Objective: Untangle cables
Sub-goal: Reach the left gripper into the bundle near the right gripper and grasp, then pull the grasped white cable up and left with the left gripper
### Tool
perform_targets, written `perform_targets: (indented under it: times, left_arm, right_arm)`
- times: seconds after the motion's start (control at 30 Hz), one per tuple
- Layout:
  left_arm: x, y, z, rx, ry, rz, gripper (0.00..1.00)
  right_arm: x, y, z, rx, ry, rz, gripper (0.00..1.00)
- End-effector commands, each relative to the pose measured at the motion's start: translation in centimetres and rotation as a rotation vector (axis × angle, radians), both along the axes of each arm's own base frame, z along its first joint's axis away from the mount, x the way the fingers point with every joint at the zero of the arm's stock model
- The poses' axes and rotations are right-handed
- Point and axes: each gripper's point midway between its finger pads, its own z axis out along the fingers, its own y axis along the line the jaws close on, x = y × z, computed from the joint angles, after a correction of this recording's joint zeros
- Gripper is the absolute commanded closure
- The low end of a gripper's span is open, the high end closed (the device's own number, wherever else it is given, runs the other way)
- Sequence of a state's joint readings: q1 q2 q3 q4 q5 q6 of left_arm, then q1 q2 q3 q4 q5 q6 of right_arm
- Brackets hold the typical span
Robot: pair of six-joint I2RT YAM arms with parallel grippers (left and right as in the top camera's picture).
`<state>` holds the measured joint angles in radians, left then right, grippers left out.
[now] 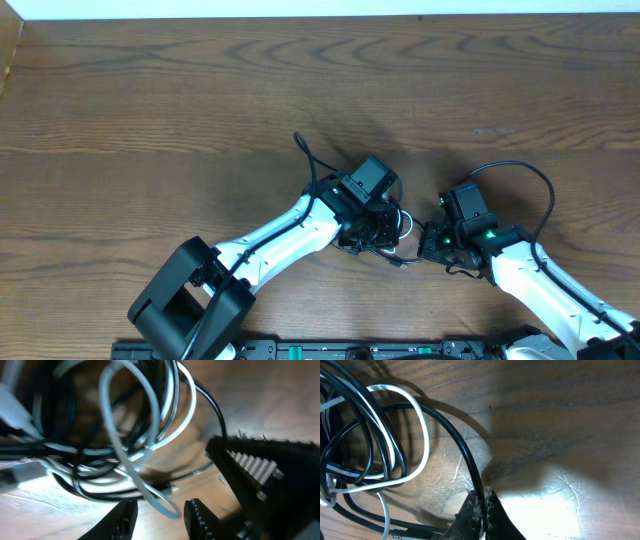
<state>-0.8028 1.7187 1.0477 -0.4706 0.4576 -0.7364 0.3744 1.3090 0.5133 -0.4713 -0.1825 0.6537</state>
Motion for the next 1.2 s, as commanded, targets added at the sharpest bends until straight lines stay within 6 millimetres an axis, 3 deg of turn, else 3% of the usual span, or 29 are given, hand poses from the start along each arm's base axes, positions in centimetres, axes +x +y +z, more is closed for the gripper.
perform_targets:
  times: [0.0,0.27,0.43,0.77,0.83,0.93,1.17]
  left_arm:
    - [0.7,1.1,-1.2,0.087,-0.057,0.033,0.64]
    - [-0.4,-0.1,-1.4,0.106,-0.102,-0.005,0.65]
    - [-0.7,-0.3,-1.5,0.132,-0.135,-0.018,0.73]
    - [0.1,0.3,-1.7,0.167,-0.177,0.003,0.81]
    - [0.1,0.3,-1.7,0.167,-0.177,0.004,0.92]
    - [-0.1,0.1,-1.6,0.157,-0.153,0.027,0.92]
    - [-0.1,-0.8,0.7,0.0,-0.059,0.018,0.92]
  right_arm:
    - [-0.1,-0.4,-0.3,-0.02,0.0,0.004,0.99]
    - [-0.1,-0.4,-0.3,-0.02,0.0,0.004,0.99]
    - [-0.1,-0.4,-0.3,-0.019,0.0,0.004,0.99]
    - [-0.2,-0.4,-0.3,-0.021,0.003,0.005,0.99]
    - [-0.2,-0.4,-0.3,-0.021,0.004,0.004,0.99]
    - [-0.2,-0.4,-0.3,-0.021,0.003,0.004,0.99]
    - [-0.2,-0.4,-0.3,-0.022,0.005,0.005,0.99]
